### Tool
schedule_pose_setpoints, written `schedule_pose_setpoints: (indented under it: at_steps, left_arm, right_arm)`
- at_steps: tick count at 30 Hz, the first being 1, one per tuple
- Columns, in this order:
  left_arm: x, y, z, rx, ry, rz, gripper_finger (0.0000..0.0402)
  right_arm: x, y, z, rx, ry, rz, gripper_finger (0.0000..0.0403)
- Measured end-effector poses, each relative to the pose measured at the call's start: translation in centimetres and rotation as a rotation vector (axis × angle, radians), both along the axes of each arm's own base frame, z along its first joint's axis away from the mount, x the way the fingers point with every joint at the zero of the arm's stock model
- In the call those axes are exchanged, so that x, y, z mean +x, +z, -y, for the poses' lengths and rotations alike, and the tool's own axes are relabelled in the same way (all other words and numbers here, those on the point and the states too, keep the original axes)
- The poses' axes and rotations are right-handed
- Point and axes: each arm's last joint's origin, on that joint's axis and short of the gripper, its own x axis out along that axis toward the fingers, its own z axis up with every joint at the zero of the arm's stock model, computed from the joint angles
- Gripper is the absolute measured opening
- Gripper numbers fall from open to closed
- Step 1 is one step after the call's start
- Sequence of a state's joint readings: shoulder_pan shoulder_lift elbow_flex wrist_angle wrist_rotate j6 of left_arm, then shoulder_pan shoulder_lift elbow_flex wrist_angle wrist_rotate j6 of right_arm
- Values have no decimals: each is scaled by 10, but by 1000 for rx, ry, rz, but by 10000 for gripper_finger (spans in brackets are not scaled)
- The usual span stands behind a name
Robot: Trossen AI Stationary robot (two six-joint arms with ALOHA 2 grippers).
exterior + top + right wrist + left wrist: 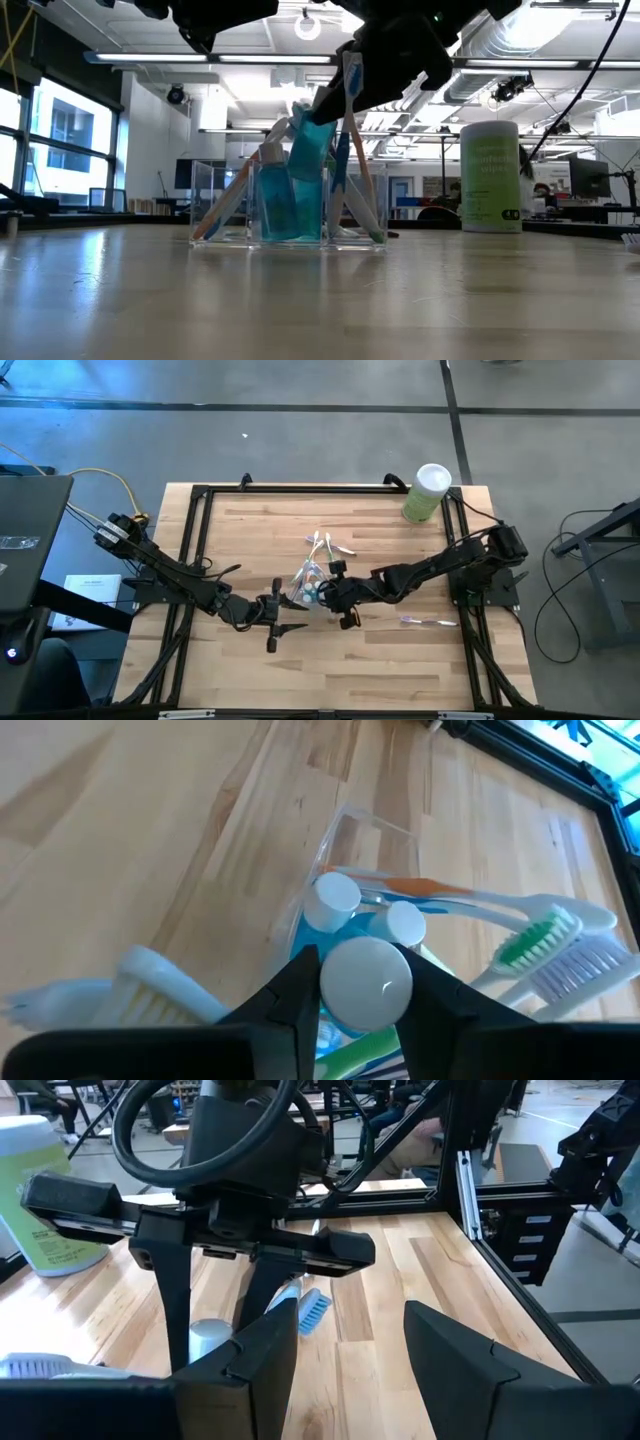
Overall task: Pick & Place toothbrushing station
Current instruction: Put the mouthwash into the center of the transparent organizer, then put the purple toothbrush into the right side of the transparent organizer
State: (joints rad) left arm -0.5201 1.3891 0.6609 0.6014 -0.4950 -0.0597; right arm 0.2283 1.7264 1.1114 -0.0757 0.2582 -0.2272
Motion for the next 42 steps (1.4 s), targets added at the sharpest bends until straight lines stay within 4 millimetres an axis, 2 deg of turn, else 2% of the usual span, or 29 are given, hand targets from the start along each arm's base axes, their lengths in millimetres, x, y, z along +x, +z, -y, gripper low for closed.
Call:
schedule_pose_setpoints:
  at_steps: [22,33,38,42]
  left_arm:
    - [0,0,0,3,0,-4,179]
    - [0,0,0,3,0,-4,179]
    - [0,-2,0,8,0,-19,179]
    - [-1,-5,0,-30,8,-51,179]
  right_arm:
    - [4,0,17,127,-57,-1,118]
    - [5,2,16,132,-57,21,174]
    - [2,6,8,56,-26,37,205]
    - [-11,26,-11,-69,-55,99,215]
